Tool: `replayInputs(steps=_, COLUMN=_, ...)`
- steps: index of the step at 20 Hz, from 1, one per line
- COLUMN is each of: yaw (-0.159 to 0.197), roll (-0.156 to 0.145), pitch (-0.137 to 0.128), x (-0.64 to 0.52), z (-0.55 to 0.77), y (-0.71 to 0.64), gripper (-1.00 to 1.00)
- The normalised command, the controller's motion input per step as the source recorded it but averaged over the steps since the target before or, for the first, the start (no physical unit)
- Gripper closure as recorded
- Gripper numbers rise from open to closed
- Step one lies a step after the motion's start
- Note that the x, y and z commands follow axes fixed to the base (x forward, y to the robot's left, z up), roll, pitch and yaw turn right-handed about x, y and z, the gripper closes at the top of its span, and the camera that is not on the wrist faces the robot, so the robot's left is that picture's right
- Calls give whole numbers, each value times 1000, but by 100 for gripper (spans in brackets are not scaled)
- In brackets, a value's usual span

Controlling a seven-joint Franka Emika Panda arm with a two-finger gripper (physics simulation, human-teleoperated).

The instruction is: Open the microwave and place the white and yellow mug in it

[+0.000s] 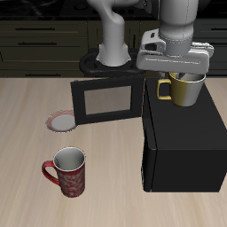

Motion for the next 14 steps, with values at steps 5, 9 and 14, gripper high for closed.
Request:
replayInputs(steps=5, yaw=22, roll=5, pitch=-5, x=50, z=-26, y=22, gripper=100)
replayInputs(steps=9, yaw=8, roll=-4, pitch=-11, x=9, z=47, y=-99, gripper=100)
replayInputs(steps=14, yaw=24, roll=-7, pitch=-17, x=-28, z=139, y=-100, gripper=100)
